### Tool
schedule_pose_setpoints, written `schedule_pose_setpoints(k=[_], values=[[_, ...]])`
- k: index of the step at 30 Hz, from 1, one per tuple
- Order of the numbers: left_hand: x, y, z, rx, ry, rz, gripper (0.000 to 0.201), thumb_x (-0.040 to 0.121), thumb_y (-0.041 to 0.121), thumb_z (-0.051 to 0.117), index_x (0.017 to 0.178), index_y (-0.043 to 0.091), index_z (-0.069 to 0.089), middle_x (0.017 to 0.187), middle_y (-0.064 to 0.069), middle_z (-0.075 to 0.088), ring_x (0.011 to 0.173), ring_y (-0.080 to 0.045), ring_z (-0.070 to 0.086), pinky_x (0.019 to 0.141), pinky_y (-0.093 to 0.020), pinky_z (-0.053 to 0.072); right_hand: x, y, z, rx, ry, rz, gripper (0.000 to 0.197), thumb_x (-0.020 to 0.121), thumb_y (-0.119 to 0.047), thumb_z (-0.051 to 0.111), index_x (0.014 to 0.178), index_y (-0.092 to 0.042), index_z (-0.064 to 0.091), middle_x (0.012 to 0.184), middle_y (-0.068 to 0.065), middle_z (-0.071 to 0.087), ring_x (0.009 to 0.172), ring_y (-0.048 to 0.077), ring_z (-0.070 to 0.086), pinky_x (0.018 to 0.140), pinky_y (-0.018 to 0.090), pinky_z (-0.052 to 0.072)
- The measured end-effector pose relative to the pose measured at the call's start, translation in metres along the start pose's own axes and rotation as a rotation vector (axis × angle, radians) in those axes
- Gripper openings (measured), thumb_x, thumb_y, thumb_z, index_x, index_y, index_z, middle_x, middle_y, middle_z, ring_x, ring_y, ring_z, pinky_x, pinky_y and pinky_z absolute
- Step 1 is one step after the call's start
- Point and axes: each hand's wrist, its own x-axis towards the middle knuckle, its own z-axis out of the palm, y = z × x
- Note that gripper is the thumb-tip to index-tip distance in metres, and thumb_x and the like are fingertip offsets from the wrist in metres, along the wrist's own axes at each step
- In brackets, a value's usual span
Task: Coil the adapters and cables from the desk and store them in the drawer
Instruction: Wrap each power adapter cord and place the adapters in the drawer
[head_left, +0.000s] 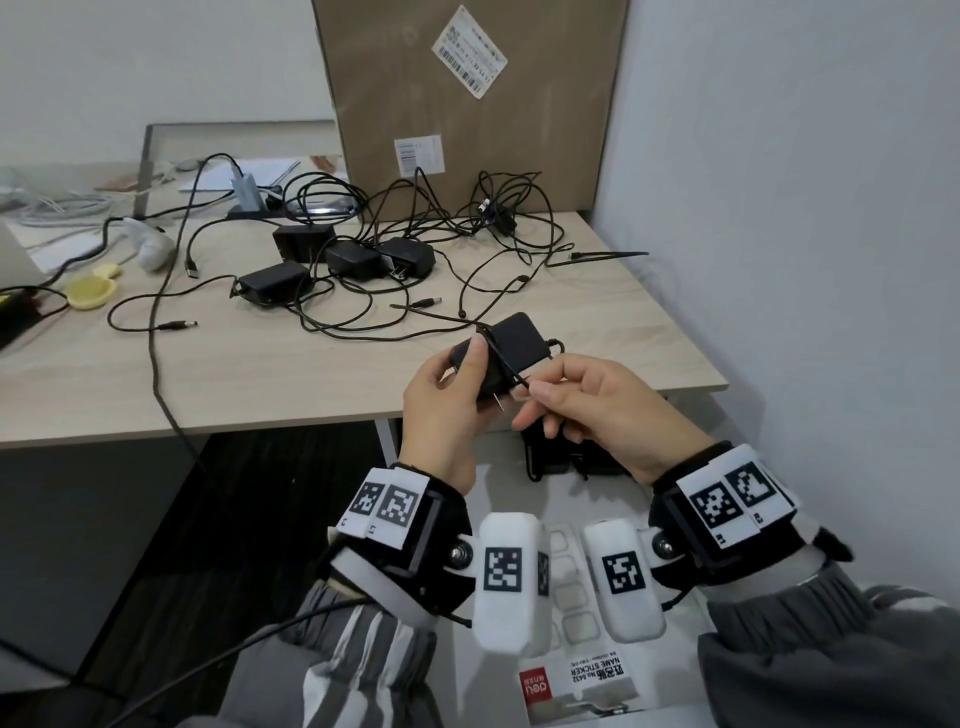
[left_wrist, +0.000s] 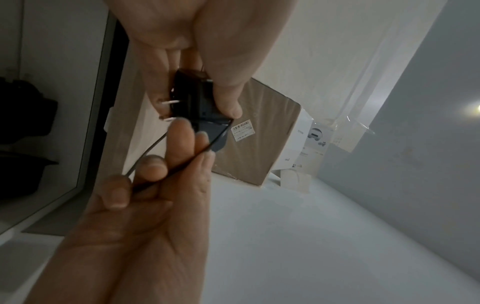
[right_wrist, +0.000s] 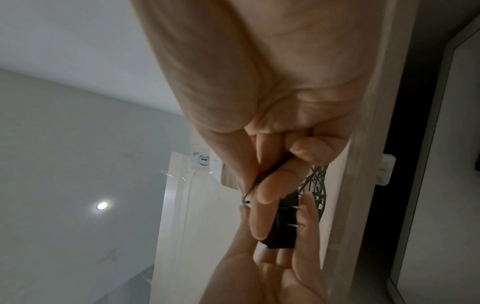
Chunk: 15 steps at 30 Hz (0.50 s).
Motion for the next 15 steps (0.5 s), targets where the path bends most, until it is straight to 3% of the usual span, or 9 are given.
schedule_pose_setpoints(k=[4,8,10,13,15], values=[[-0.0027,0.0031,0.0049,-0.073,-0.002,0.025,0.037,0.096,0.029,0.055,0.116,-0.001,0.058,0.095,-0.015,0.066,0.076,-0.022,0.064,0.069,-0.029,0.058,-0.0009,0.0001,-0.0006,-0.041,-0.026,0.052,0.014,0.093,-0.017,0.055,0.088,-0.01,0.065,0.077,0.007,0.072,0.058,0.008,0.053,0.051,0.018,0.034],[-0.002,0.0073,0.0042,-0.186,0.006,-0.001,0.038,0.098,0.03,0.051,0.119,-0.002,0.053,0.102,-0.012,0.066,0.089,-0.026,0.067,0.086,-0.034,0.057,-0.0006,0.0034,-0.0033,-0.143,-0.026,0.107,0.016,0.093,-0.022,0.057,0.087,-0.015,0.07,0.077,0.002,0.072,0.06,0.004,0.054,0.053,0.017,0.035],[-0.0012,0.0085,0.0024,-0.23,-0.028,-0.028,0.04,0.098,0.032,0.049,0.121,-0.001,0.053,0.104,-0.011,0.067,0.093,-0.026,0.068,0.087,-0.032,0.056,0.0,0.0049,-0.0037,-0.154,-0.02,0.123,0.016,0.093,-0.022,0.057,0.09,-0.015,0.071,0.075,0.0,0.07,0.06,0.004,0.053,0.052,0.015,0.035],[-0.0006,0.0081,0.0021,-0.227,-0.074,-0.058,0.046,0.098,0.035,0.047,0.124,-0.002,0.055,0.108,-0.013,0.067,0.092,-0.025,0.069,0.082,-0.029,0.058,0.0008,0.0062,-0.0035,-0.152,0.003,0.134,0.016,0.092,-0.021,0.058,0.091,-0.012,0.071,0.072,-0.002,0.069,0.057,0.003,0.051,0.049,0.013,0.033],[0.0002,0.0069,0.0026,-0.194,-0.098,-0.076,0.044,0.098,0.036,0.046,0.12,0.0,0.058,0.104,-0.013,0.068,0.089,-0.023,0.07,0.072,-0.027,0.059,0.0012,0.0073,-0.0042,-0.163,0.031,0.152,0.017,0.092,-0.022,0.059,0.092,-0.009,0.071,0.069,-0.004,0.067,0.055,0.002,0.05,0.048,0.013,0.033]])
